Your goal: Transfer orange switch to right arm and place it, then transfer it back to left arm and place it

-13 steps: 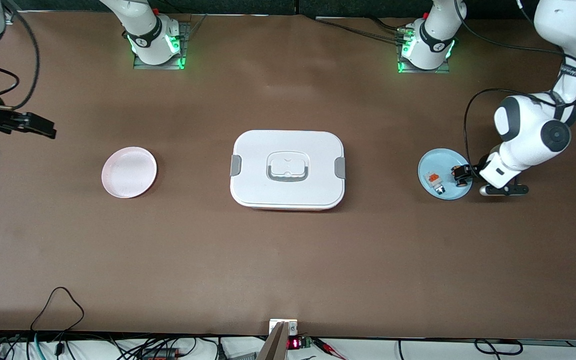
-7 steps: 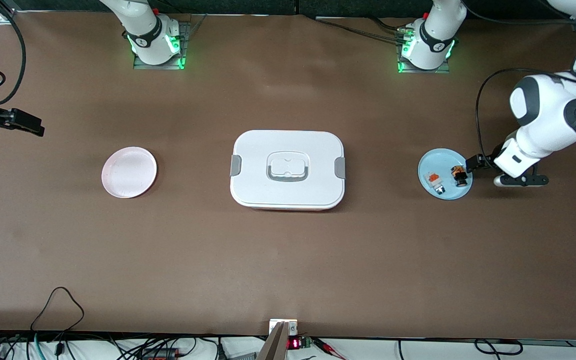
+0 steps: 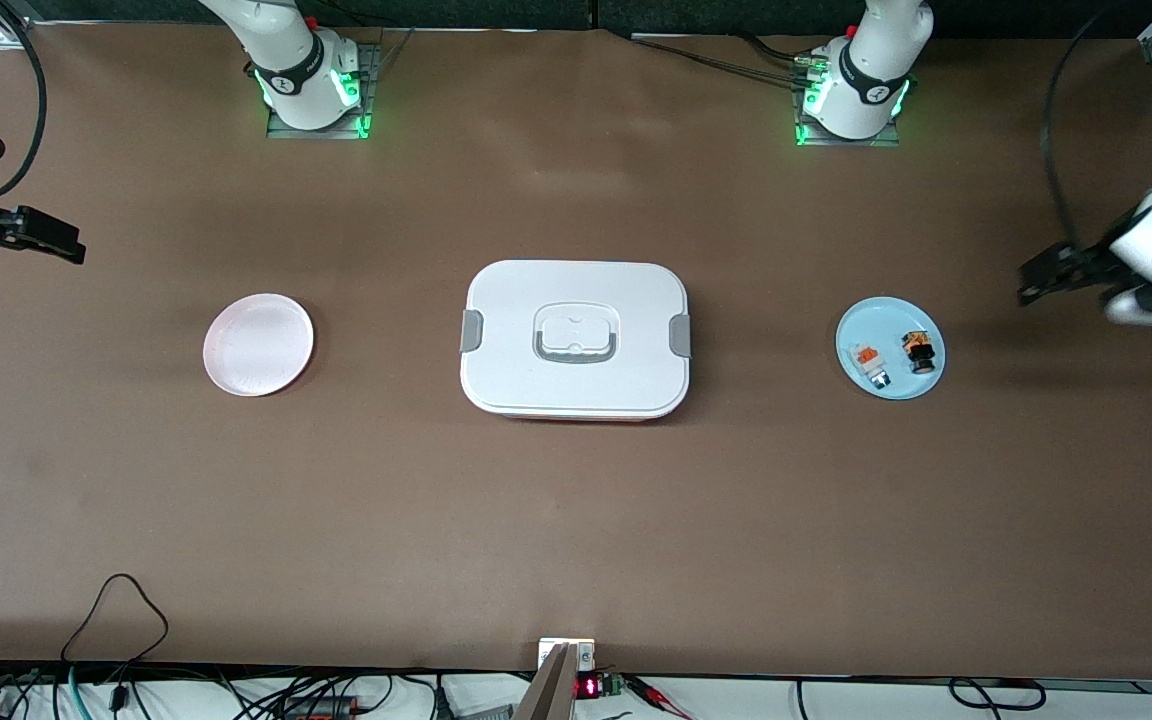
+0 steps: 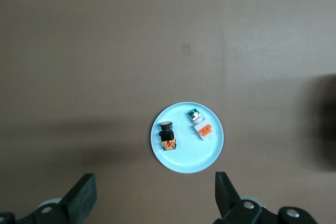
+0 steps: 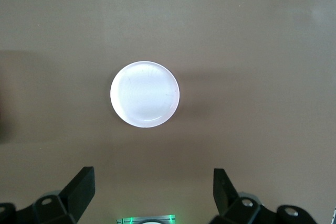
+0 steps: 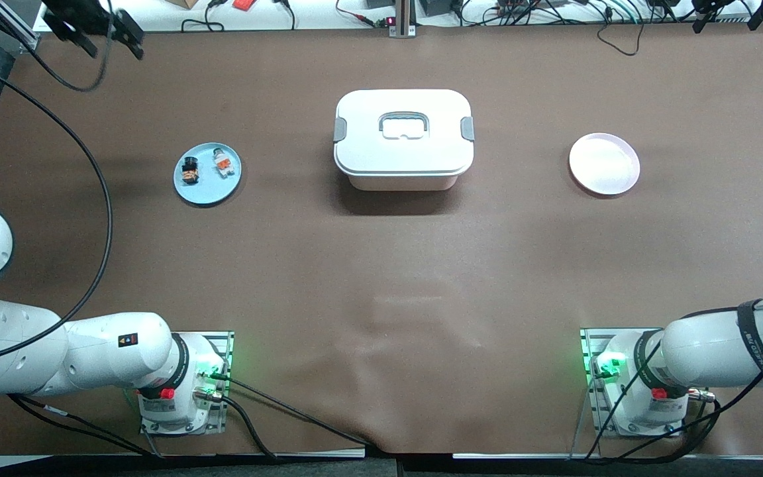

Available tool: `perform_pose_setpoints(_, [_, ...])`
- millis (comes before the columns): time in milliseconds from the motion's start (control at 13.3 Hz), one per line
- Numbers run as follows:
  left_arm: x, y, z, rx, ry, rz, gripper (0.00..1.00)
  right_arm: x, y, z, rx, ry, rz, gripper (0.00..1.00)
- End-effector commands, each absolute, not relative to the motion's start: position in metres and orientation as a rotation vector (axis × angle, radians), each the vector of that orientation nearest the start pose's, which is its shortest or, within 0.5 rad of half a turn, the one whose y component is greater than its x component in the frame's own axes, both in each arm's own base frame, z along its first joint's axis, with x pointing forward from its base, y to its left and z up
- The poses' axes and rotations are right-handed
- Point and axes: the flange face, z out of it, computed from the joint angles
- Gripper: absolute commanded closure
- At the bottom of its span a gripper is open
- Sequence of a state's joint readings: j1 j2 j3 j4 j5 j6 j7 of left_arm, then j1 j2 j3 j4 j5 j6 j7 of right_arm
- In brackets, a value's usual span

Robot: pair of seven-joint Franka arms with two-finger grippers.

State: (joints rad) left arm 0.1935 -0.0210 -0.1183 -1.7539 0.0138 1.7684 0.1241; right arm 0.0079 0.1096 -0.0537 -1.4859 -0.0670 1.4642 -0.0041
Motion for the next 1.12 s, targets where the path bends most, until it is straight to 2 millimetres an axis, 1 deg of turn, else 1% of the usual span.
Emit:
perform_pose_setpoints(0, [0.560, 0.041, 0.605, -3.106, 0.056, 0.004, 0.01, 0.570, -0.032, 0.602, -3.184, 0.052, 0.223, 0.00])
perform_pose_setpoints(75, [0.558, 0.037, 0.614, -3.107, -0.003, 0.017, 0.01, 0.570, -0.032, 0.602, -3.184, 0.052, 0.223, 0.00])
perform_pose_setpoints(150, [0.557, 0.031, 0.618, -3.105, -0.068, 0.016, 0.01, 0.570, -0.032, 0.602, -3.184, 0.051, 0.220, 0.00])
perform_pose_setpoints(225, [0.557, 0.023, 0.618, -3.103, -0.104, 0.012, 0.01, 0.570, -0.032, 0.602, -3.181, 0.053, 0.213, 0.00])
perform_pose_setpoints(599, [0.559, 0.018, 0.618, -3.115, -0.110, 0.007, 0.01, 0.571, -0.031, 0.603, -3.164, 0.054, 0.201, 0.00])
perform_pose_setpoints(749, [0.559, 0.017, 0.619, -3.120, -0.110, 0.002, 0.01, 0.571, -0.031, 0.603, -3.163, 0.053, 0.201, 0.00])
perform_pose_setpoints(1049, [0.562, 0.019, 0.616, -3.119, -0.109, -0.001, 0.01, 0.570, -0.030, 0.602, -3.167, 0.045, 0.213, 0.00])
